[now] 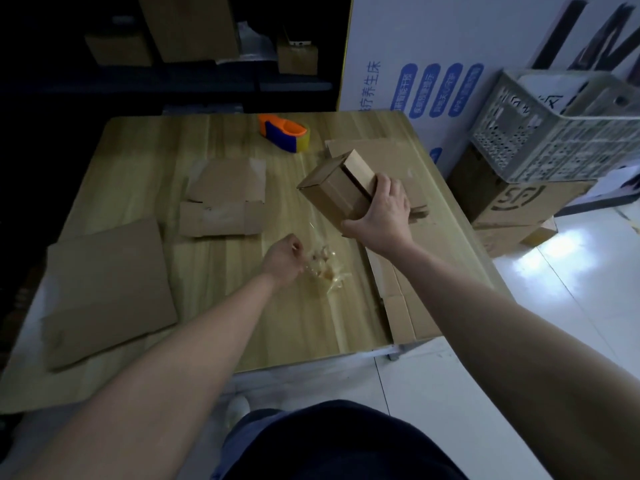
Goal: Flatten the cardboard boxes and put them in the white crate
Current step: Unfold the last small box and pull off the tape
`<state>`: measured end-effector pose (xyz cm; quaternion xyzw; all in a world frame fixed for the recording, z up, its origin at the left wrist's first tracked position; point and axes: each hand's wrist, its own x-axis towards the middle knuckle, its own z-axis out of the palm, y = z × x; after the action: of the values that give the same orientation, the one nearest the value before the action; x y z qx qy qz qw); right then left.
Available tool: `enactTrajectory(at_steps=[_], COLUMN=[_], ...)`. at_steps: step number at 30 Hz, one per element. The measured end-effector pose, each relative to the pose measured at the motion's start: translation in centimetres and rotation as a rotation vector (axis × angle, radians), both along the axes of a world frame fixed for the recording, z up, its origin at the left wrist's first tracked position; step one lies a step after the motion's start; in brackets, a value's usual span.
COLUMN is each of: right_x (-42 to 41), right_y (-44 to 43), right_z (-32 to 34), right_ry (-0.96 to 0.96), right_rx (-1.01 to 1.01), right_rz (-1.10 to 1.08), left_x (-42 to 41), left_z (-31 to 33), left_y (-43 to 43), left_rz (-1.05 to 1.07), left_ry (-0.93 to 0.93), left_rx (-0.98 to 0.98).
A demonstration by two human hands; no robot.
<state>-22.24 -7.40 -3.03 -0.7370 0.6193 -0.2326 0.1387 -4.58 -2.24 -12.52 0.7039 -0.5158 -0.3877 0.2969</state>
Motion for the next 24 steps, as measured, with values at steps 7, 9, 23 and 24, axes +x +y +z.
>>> enactTrajectory(at_steps=[7,9,23,24], right_x=[4.3,5.7,10.5,10.6], right_y=[0.0,-0.1,0.0,0.0], right_z=[0.2,0.5,1.5,1.6], right_ry=[0.119,0.135,0.015,0.009], right_rx=[-0.054,-0.064,-0.057,-0.051], right_rz=[-0.027,-0.031,0.199,0.207], left_x=[1.1,1.0,7.1,7.5], left_z=[7.1,8.8,9.5,9.3], left_y=[-1.1,-1.1,-2.5,-2.5], left_rz=[0.201,0.164,0.273,0.268], left_ry=[0.117,0.187,0.210,0.210], left_rx=[-0.431,-0.480,-0.432,-0.430])
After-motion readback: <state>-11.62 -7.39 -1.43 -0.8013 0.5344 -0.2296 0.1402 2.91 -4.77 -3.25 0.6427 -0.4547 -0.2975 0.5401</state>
